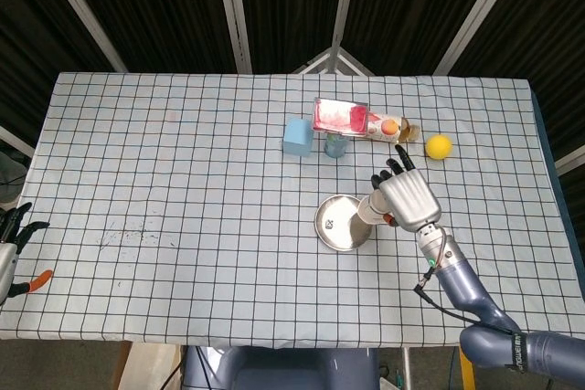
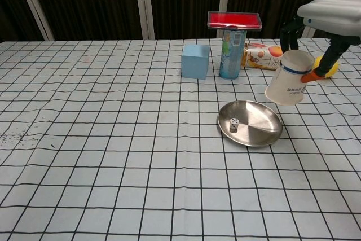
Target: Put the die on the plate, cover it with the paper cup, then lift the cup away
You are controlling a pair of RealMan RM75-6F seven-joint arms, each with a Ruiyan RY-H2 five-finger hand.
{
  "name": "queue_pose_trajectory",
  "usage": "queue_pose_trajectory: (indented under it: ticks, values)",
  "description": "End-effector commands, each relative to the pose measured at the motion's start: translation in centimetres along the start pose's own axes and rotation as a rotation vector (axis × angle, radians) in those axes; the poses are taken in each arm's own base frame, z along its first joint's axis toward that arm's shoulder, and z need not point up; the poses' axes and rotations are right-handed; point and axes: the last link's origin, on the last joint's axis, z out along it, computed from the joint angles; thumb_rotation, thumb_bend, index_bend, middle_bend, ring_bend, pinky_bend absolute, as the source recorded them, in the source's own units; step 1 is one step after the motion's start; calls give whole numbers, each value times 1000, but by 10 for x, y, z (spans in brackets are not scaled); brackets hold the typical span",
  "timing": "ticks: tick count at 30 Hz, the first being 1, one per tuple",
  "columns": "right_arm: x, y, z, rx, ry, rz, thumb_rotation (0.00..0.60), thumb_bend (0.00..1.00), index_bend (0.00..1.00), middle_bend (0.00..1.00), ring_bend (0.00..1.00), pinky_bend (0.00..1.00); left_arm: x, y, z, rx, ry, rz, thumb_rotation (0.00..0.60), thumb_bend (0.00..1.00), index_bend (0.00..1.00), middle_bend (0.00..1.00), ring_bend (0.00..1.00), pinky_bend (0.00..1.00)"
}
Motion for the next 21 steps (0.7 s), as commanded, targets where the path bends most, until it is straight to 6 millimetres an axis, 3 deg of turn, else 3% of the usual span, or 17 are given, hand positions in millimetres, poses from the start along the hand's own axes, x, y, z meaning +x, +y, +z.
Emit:
queue_pose_trajectory:
  ticks: [1,13,21]
  values:
    - [-4,-13,3,27,13,-20,600,328,548,469,231,0,-1,1,0,-2,-3,1,600,297,230,0,0,23]
    - [-17,-43,22,63,3,16,600,328,548,469,231,0,1,0,1,1,-2,-4,600,296,231,0,0,23]
    - [-27,-52,31,71,-24,28,600,328,549,469,230,0,2,-1,2,1,-5,-10,600,297,231,0,0,23]
